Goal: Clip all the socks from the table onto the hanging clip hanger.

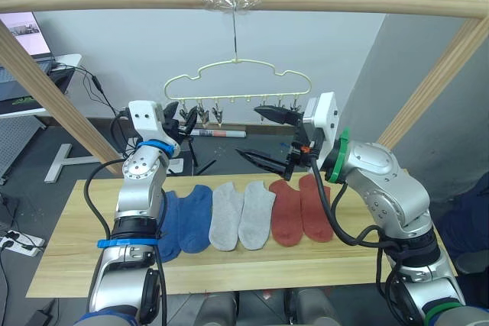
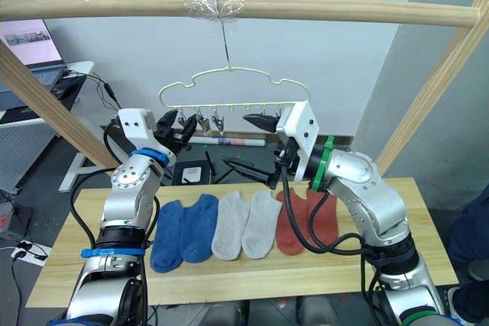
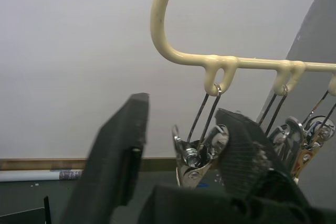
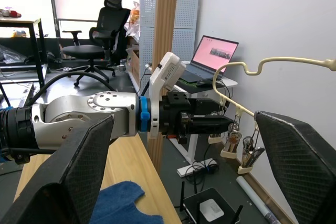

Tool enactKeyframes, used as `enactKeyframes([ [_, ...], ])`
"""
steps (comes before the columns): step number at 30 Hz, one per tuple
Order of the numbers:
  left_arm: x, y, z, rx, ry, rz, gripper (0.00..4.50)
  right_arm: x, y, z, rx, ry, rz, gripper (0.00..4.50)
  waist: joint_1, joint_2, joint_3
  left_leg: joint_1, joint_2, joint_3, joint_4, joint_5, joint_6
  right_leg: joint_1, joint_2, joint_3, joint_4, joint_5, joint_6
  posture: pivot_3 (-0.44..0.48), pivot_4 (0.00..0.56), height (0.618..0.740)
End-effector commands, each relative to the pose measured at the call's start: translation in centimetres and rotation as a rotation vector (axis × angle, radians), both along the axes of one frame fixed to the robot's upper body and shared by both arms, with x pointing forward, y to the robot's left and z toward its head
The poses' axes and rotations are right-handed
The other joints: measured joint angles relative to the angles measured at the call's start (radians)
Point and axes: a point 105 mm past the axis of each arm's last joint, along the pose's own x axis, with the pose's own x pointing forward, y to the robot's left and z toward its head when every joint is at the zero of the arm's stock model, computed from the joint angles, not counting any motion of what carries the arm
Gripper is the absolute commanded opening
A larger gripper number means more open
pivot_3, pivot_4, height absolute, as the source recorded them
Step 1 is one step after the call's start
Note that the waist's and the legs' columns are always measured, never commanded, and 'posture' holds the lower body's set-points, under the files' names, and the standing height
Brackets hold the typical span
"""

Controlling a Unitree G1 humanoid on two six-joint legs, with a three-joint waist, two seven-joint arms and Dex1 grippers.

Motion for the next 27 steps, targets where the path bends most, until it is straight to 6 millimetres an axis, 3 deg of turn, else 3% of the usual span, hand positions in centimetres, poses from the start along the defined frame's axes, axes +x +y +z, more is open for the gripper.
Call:
enactKeyframes([
  [1,-0.2,-0.4,2.3,0.0,-0.086,-0.019,0.99,-0.3,-0.2,1.4,0.032,-0.04,0.008,4.5,0.0,0.0,0.0,0.0,0.0,0.0,0.0,0.0,0.0,0.0,0.0,0.0,0.0,0.0,0.0,0.013,0.182,0.74],
  [6,-0.2,-0.5,2.3,-0.001,-0.088,-0.019,0.07,-0.1,-0.3,1.4,0.033,-0.036,0.004,4.5,0.0,0.0,0.0,0.0,0.0,0.0,0.0,0.0,0.0,0.0,0.0,0.0,0.0,0.0,0.0,0.014,0.186,0.74],
  [11,-0.2,-0.4,2.5,0.004,-0.092,-0.016,0.02,0.1,-0.6,0.5,0.011,-0.017,-0.025,4.5,0.0,0.0,0.0,0.0,0.0,0.0,0.0,0.0,0.0,0.0,0.0,0.0,0.0,0.0,0.0,0.019,0.193,0.74],
  [14,-0.1,-0.3,2.4,0.026,-0.079,-0.009,0.02,1.5,-1.9,-2.4,-0.104,0.024,-0.146,4.5,0.001,0.0,0.0,0.0,0.0,0.0,0.0,0.0,0.0,0.0,0.0,0.0,0.0,0.0,0.0,0.03,0.196,0.74],
  [20,-0.5,-0.1,2.0,0.034,-0.068,-0.009,0.02,4.4,-7.0,-11.8,-0.282,0.273,-0.485,4.5,0.002,-0.001,0.001,0.0,0.0,0.0,0.0,0.0,0.0,0.0,0.0,0.0,0.0,0.0,0.0,0.041,0.195,0.74],
  [23,-0.7,-0.3,1.8,0.036,-0.058,-0.018,0.02,4.6,-8.4,-15.8,-0.346,0.372,-0.545,4.5,0.001,-0.001,0.002,0.0,0.0,0.001,0.0,0.0,0.0,-0.001,0.0,0.001,0.001,0.0,0.0,0.042,0.195,0.74],
  [27,-0.7,-0.3,1.6,0.039,-0.049,-0.022,0.02,5.5,-10.0,-19.2,-0.424,0.439,-0.584,4.5,-0.002,-0.001,0.004,0.0,-0.001,0.002,0.0,0.0,0.0,-0.001,0.001,0.001,0.001,0.0,0.0,0.047,0.196,0.74],
])
